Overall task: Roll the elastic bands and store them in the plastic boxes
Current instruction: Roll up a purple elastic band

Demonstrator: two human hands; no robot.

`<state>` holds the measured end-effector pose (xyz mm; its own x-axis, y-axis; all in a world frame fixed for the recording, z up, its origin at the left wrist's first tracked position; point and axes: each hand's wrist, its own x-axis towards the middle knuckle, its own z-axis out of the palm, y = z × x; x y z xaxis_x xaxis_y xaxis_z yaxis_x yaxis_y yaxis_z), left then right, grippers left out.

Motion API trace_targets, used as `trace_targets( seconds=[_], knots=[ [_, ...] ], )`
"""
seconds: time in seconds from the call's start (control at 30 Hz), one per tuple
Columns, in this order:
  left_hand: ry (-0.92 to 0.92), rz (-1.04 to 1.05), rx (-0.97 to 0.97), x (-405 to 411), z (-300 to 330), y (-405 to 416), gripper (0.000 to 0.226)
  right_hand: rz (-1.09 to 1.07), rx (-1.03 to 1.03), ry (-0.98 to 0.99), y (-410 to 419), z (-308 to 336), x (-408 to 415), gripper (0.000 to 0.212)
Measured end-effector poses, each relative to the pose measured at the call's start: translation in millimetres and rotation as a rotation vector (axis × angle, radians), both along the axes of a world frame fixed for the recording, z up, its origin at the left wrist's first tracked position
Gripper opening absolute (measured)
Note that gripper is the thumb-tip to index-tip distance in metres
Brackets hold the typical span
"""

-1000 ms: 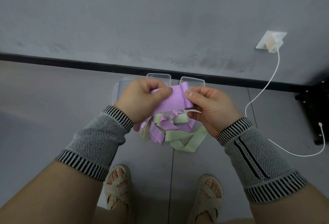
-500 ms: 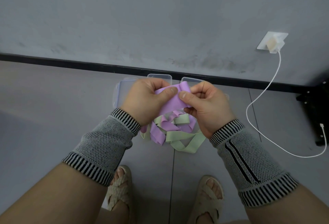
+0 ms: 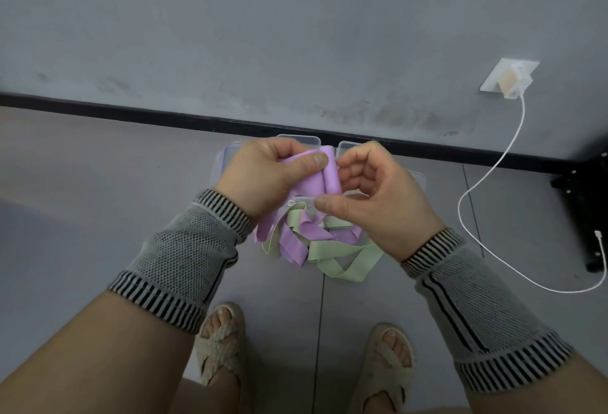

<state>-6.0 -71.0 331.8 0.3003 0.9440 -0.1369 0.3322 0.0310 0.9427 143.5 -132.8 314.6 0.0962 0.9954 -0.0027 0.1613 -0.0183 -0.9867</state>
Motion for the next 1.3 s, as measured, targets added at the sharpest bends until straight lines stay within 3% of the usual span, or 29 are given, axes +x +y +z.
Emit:
trace_targets(
  seconds=[0.17,0.37,0.47,0.57,0.73,0.97,1.3],
  knots=[
    [0.028,-0.143,0.03,-6.8,2.4,-1.0,0.011,0.138,0.029,-0.1,-8.7,0.7,6.9,0.075],
    [0.091,-0.224,0.058,-10.4,2.6,-3.0,0.032,0.153,0.018,-0.09,-10.1,2.4,3.9,0.064],
    [0.128,-0.26,0.031,-10.6,5.7,-2.4,0.03,0.156,0.003,-0.08,-9.6,3.5,6.6,0.058],
    [0.248,-0.304,0.02,-13.2,3.7,0.1,0.022,0.161,-0.009,-0.091,-9.8,1.9,11.0,0.058],
    [0.448,-0.32,0.112,-18.8,2.6,3.7,0.031,0.172,-0.01,-0.091,-8.2,-1.9,14.7,0.057],
    [0.231,-0.194,0.055,-23.0,7.8,7.8,0.034,0.161,-0.002,-0.028,-8.2,-2.3,25.2,0.057],
    [0.155,-0.198,0.085,-19.0,3.1,7.5,0.018,0.111,0.015,-0.099,-4.8,-5.2,25.3,0.059]
  ],
)
